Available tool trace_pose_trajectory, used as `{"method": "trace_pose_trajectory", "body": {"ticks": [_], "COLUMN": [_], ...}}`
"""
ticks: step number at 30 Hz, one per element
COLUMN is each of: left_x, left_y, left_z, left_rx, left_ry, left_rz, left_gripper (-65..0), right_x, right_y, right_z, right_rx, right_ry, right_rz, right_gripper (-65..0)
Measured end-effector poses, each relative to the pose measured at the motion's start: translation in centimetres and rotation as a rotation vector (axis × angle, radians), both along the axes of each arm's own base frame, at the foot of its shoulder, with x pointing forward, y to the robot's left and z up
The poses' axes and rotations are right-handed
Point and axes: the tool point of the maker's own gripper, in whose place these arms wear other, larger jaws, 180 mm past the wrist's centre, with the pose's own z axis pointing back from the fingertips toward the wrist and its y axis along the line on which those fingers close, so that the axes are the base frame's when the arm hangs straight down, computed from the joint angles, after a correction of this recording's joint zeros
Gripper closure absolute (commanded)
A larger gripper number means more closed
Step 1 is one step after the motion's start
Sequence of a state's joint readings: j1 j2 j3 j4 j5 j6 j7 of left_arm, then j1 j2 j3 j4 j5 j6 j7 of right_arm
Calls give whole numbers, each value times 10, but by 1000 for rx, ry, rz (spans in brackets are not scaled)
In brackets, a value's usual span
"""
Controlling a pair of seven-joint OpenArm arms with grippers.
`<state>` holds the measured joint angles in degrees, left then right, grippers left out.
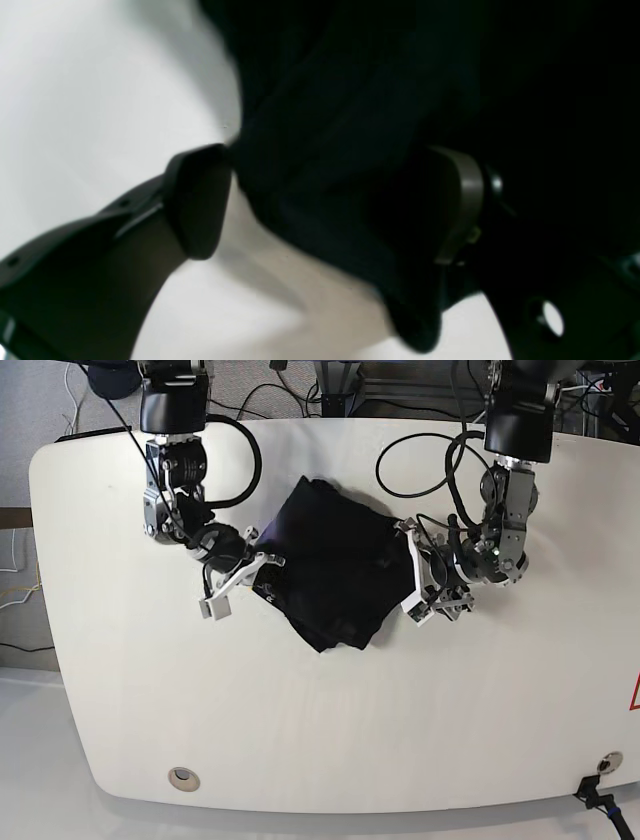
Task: Fold the T-shirt properly
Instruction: 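Lower the folded shirt onto the table and open both grippers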
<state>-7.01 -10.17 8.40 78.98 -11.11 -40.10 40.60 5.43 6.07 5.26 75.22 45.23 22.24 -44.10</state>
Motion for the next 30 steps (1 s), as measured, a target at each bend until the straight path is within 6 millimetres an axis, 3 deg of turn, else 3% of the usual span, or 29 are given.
{"method": "trace_pose_trajectory", "body": {"ticks": [3, 7, 10, 14, 16, 18, 22, 27, 30], "left_x": [19, 49, 63, 68, 59, 37, -15, -55, -61], "left_y": [5, 11, 10, 10, 18, 26, 27, 24, 19], "left_z": [-2, 10, 24, 51, 61, 57, 37, 17, 12], "left_rx": [3, -5, -7, -1, 27, 64, 71, 62, 33], "left_ry": [11, -30, -66, -154, -185, -179, -110, -44, -36], "left_rz": [10, 40, 39, 18, 12, 20, 25, 20, 18], "left_gripper": [-514, -514, -514, -514, -514, -514, -514, -514, -514], "right_x": [-21, -48, -45, -24, -10, 4, 18, 31, 25], "right_y": [12, 31, 31, 24, 25, 28, 32, 28, 28], "right_z": [7, 7, 15, 47, 59, 67, 47, 36, 22], "right_rx": [14, 46, 39, 14, 1, 15, 27, 47, 51], "right_ry": [-18, 4, 10, -75, -99, -124, -54, -34, -1], "right_rz": [2, 7, -9, 2, 20, 23, 33, -9, -18], "right_gripper": [0, 0, 0, 0, 0, 0, 0, 0, 0]}}
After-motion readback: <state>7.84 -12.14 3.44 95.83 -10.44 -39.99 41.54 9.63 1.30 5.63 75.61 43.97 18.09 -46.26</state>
